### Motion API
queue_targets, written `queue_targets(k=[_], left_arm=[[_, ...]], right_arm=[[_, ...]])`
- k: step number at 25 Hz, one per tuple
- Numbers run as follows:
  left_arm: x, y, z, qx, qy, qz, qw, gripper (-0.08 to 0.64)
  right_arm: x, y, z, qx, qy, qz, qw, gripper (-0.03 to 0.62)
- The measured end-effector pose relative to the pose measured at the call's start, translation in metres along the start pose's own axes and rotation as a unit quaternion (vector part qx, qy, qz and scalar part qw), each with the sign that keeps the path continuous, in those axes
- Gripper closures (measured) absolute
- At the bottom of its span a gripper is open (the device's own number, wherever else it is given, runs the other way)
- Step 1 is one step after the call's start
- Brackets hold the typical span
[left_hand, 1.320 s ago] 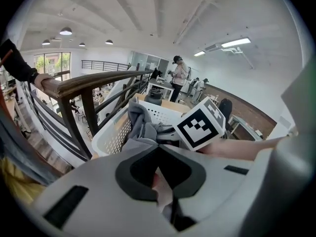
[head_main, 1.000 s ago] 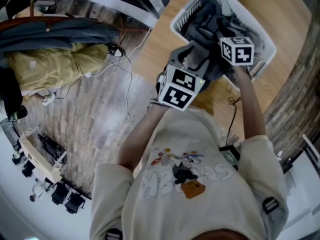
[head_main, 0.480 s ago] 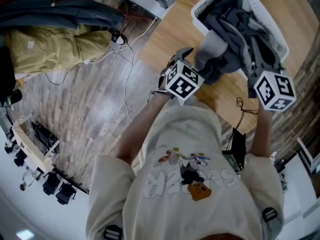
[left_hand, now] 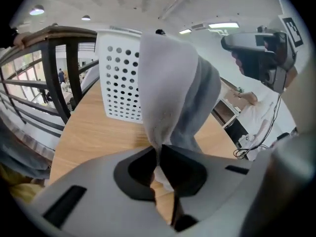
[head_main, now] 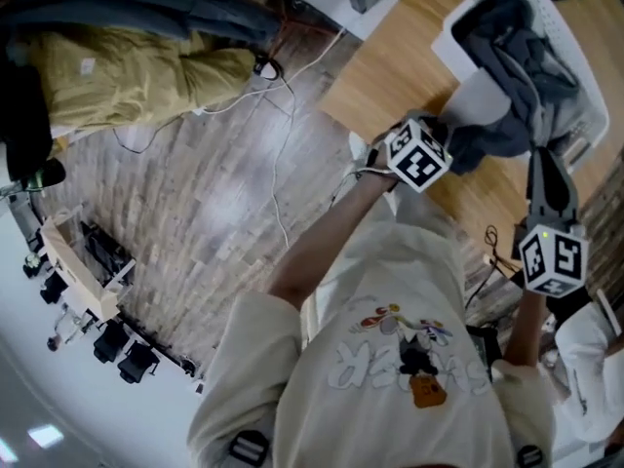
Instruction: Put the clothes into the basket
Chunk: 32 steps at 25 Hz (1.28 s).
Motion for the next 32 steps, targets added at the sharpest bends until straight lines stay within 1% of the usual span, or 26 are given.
queue_targets(k=[1, 3, 4, 6, 8, 10, 14, 17, 20, 23, 26, 28, 29, 32], left_arm=[[0.002, -0.008, -0.006, -0.004, -0.006, 0.017, 0.9998, 0.538], [0.022, -0.01, -0.017, -0.025, -0.015, 0.038, 0.9988, 0.538], [0.037, -0.01, -0.021, -0.035, -0.026, 0.038, 0.9983, 0.538], [0.065, -0.013, -0.029, -0.042, -0.063, 0.03, 0.9967, 0.538], [0.086, -0.023, -0.039, -0.042, -0.099, 0.024, 0.9939, 0.54], [0.101, -0.033, -0.052, -0.048, -0.123, 0.021, 0.991, 0.54], [0.124, -0.048, -0.086, -0.052, -0.156, 0.039, 0.9856, 0.54], [0.14, -0.061, -0.12, -0.064, -0.191, 0.049, 0.9783, 0.54], [0.14, -0.07, -0.153, -0.07, -0.225, 0.044, 0.9709, 0.54], [0.135, -0.074, -0.184, -0.085, -0.239, 0.041, 0.9664, 0.54], [0.126, -0.074, -0.218, -0.08, -0.258, 0.037, 0.9621, 0.54], [0.113, -0.07, -0.236, -0.067, -0.265, 0.023, 0.9615, 0.538], [0.105, -0.067, -0.242, -0.062, -0.263, 0.014, 0.9626, 0.538], [0.081, -0.065, -0.247, -0.06, -0.247, -0.005, 0.9671, 0.538]], right_arm=[[0.006, 0.002, -0.005, 0.01, -0.001, 0.009, 1.0, 0.551], [0.008, 0.019, -0.014, 0.012, -0.019, 0.011, 1.0, 0.551], [0.008, 0.03, -0.015, 0.008, -0.024, 0.003, 1.0, 0.551], [0.011, 0.045, -0.011, 0.001, -0.013, -0.014, 1.0, 0.551], [0.016, 0.05, -0.002, -0.004, 0.006, -0.021, 1.0, 0.551], [0.023, 0.051, 0.005, -0.009, 0.013, -0.024, 1.0, 0.551], [0.032, 0.051, 0.015, -0.031, 0.012, -0.027, 0.999, 0.551], [0.039, 0.046, 0.015, -0.046, -0.002, -0.021, 0.999, 0.551], [0.046, 0.038, 0.014, -0.065, -0.016, -0.016, 0.998, 0.551], [0.05, 0.034, 0.012, -0.069, -0.032, -0.012, 0.997, 0.551], [0.055, 0.027, 0.01, -0.074, -0.045, -0.013, 0.996, 0.551], [0.054, 0.021, 0.009, -0.079, -0.05, -0.015, 0.995, 0.551], [0.052, 0.019, 0.009, -0.082, -0.051, -0.018, 0.995, 0.551], [0.045, 0.017, 0.005, -0.086, -0.058, -0.049, 0.993, 0.551]])
Point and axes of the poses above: the fingertips, and each gripper's own axes: x backward along the fingers, y to its left, z out of its underside, the point moved 10 cm from there along x, backward along the fingers, and after that the axes turned 3 degrees about -y, right-handed, at the moved point
